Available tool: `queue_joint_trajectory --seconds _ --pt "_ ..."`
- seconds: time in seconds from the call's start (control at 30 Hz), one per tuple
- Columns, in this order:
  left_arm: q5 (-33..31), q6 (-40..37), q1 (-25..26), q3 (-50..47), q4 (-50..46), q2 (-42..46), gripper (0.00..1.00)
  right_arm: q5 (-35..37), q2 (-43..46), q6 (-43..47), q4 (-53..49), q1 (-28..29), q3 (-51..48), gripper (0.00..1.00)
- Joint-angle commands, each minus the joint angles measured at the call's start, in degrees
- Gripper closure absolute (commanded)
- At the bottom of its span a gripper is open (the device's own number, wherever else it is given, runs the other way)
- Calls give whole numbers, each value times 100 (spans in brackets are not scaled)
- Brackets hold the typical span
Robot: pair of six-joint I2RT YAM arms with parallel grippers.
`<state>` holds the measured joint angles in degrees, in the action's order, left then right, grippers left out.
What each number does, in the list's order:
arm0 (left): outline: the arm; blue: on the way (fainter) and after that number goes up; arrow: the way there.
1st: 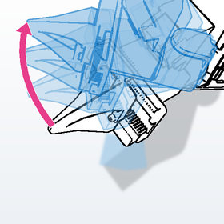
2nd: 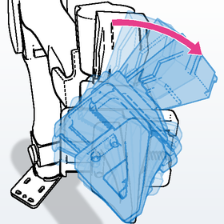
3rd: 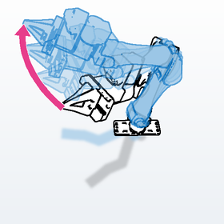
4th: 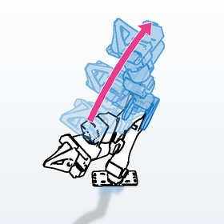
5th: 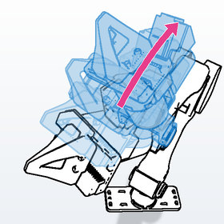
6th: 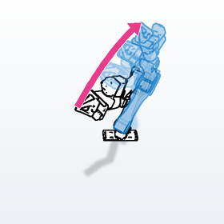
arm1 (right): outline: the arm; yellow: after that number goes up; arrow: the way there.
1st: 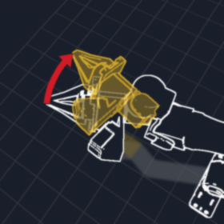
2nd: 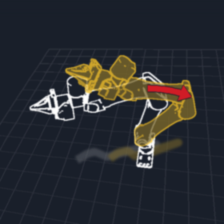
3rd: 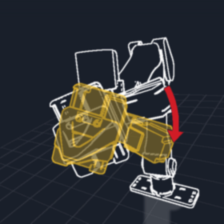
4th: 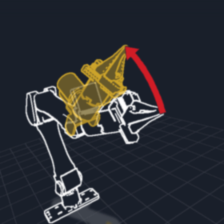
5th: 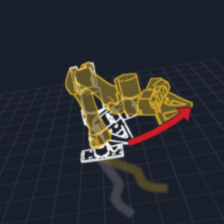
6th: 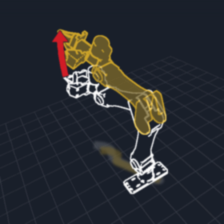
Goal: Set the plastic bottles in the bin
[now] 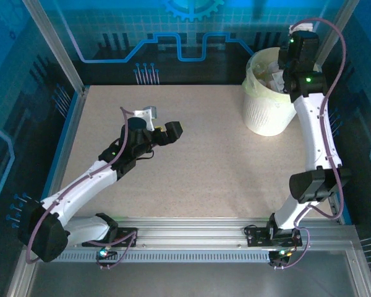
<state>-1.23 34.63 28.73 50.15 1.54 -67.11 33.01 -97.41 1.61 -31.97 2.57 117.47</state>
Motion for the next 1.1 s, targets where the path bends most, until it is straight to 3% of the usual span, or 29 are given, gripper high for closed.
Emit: queue_joint_trajectory --seconds 0.0,0.23,0.4,0.57,0.8,1.07 --pt "-174 85 -74 -135 -74 154 1 517 -142 263 478 -192 65 57" --pt "-202 174 -105 -302 113 111 1 976 248 167 2565 6 -1431 56" --pt "-184 128 -141 -326 89 102 1 958 507 -191 3331 -110 -2324 57" --pt "-191 65 -175 -360 14 88 1 -552 556 -825 1794 -324 -1790 58" --pt "-149 175 -197 -376 74 1 1 -1531 588 -845 1259 -261 -1282 58" --pt "-130 281 -201 -486 75 69 1 -2106 -401 -208 676 -257 -1005 56"
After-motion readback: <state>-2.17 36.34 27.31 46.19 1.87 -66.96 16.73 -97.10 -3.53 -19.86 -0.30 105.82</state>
